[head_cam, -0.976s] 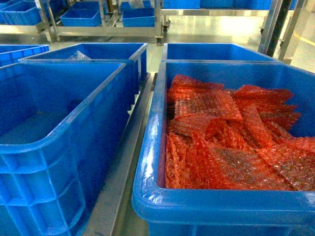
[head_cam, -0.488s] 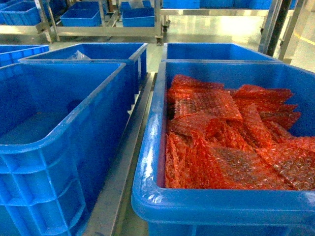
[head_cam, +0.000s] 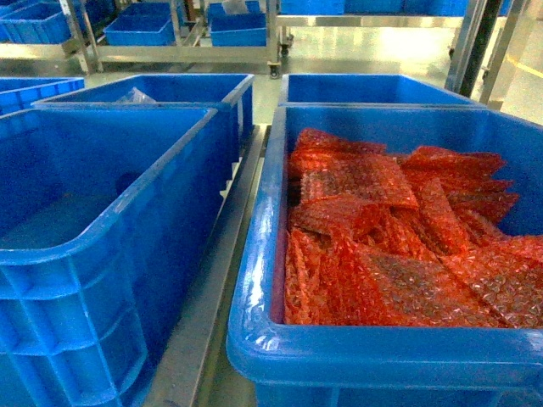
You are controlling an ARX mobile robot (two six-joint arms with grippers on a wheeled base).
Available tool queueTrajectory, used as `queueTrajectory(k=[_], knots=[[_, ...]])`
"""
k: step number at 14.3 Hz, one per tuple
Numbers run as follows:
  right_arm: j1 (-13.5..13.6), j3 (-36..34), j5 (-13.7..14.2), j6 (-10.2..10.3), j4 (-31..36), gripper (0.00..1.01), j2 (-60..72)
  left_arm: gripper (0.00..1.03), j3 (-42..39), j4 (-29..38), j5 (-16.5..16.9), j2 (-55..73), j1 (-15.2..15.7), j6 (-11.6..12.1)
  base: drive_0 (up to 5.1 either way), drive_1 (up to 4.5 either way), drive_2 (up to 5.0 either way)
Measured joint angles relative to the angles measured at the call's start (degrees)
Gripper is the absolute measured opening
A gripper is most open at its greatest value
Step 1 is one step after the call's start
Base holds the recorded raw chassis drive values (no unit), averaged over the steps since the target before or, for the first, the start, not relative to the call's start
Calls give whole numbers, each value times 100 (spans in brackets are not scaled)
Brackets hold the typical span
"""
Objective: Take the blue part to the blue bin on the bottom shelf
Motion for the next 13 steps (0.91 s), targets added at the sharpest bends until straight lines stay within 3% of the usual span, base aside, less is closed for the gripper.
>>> queueTrajectory(k=[1, 13], knots=[[0, 0, 0, 0, 0, 98, 0, 100, 2, 0, 0, 0, 0, 4, 0, 0, 0], [0, 0, 0, 0, 0, 98, 0, 98, 0, 0, 0, 0, 0, 2, 0, 0, 0]])
